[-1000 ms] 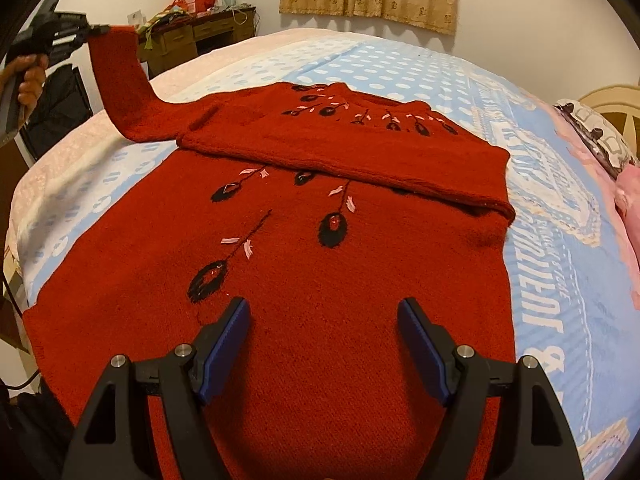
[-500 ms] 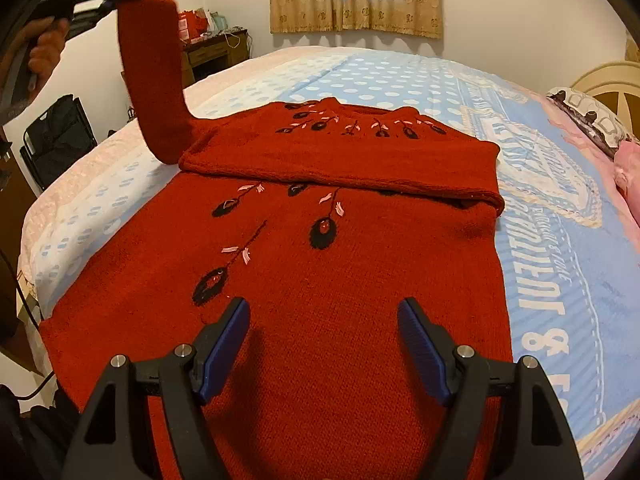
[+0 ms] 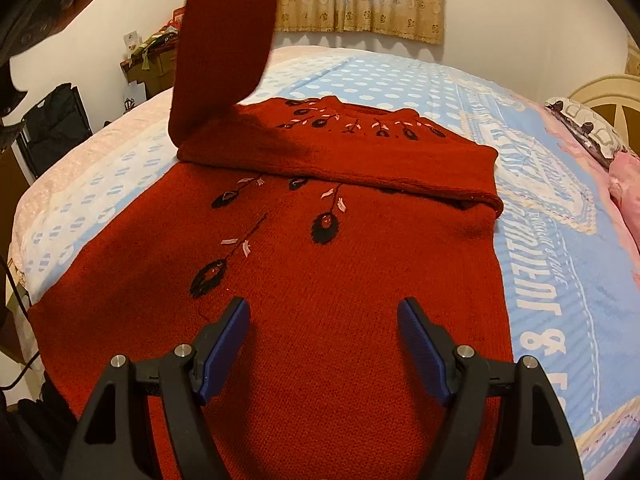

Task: Fold small clothes
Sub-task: 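Lift the held sleeve with the left gripper and fold it across the sweater front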

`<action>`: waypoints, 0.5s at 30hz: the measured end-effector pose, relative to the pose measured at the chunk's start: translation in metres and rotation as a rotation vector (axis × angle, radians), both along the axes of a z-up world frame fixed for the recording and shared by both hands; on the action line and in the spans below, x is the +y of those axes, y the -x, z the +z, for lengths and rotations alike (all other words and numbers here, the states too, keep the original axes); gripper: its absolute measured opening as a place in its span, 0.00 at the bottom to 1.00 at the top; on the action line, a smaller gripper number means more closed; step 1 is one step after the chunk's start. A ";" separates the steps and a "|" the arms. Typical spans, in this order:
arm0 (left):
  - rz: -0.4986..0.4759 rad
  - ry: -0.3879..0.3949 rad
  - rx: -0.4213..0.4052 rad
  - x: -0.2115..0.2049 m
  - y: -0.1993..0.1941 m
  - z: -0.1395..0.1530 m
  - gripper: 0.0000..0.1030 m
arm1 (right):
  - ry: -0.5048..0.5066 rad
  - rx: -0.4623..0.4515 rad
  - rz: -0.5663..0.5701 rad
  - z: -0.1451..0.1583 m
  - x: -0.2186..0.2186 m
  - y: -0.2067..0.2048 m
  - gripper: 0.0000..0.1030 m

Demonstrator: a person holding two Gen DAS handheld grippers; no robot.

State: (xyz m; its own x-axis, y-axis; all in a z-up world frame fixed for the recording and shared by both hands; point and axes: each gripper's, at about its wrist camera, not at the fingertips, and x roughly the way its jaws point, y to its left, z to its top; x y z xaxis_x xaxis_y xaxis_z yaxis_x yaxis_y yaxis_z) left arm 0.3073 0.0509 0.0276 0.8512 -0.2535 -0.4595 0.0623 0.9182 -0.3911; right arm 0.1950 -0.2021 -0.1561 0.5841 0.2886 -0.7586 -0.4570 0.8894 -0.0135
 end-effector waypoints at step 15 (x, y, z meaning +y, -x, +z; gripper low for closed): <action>-0.099 -0.128 0.145 -0.122 -0.041 -0.085 0.09 | 0.016 -0.002 0.013 -0.004 0.004 0.003 0.75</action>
State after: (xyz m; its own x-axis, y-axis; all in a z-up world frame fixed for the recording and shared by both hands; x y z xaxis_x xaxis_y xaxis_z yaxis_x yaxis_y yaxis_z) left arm 0.3483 -0.0707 -0.0578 0.7478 -0.2642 -0.6091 0.1061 0.9532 -0.2832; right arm 0.1919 -0.1982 -0.1603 0.5819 0.2841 -0.7620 -0.4685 0.8830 -0.0286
